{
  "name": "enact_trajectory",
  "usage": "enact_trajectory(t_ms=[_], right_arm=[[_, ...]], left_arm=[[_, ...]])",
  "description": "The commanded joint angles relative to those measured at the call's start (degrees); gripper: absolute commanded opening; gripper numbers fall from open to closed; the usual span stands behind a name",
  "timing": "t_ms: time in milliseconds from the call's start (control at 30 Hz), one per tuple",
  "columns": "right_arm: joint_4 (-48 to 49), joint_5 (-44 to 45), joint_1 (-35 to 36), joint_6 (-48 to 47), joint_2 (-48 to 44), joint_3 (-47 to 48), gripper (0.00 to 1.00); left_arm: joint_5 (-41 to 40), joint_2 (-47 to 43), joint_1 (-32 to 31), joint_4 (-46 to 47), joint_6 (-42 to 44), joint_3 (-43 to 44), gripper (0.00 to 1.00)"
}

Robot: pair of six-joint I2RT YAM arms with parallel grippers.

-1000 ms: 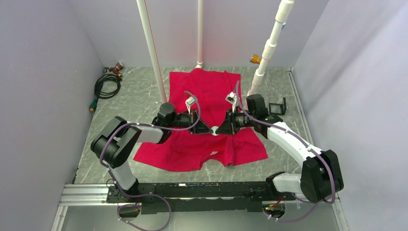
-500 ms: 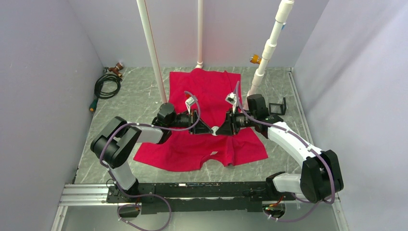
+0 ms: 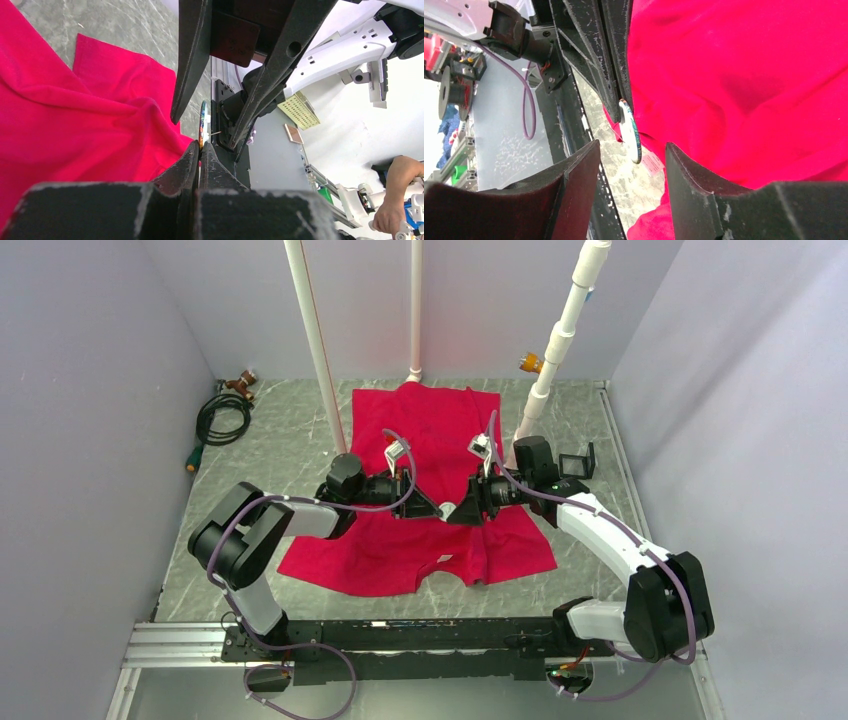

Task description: Remove the brooch from the garment

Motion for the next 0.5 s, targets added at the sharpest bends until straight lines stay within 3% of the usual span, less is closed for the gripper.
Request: enact_trajectory(t_ms=[0, 300, 467], right_arm=[[2.9, 2.0, -0.1, 1.6, -1.0, 1.8, 0.53], [3.1, 5.5, 0.9, 2.1, 0.4, 2.9, 0.44], [4.1, 5.2, 0.9, 3.5, 0.8, 3.0, 0.44]], left_arm=[[0.8, -1.7, 0.2, 4.0, -1.3, 0.2, 0.0], [0.7, -1.3, 0.2, 4.5, -1.7, 0.2, 0.0], [0.6, -1.4, 0.2, 4.7, -1.7, 0.1, 0.0]])
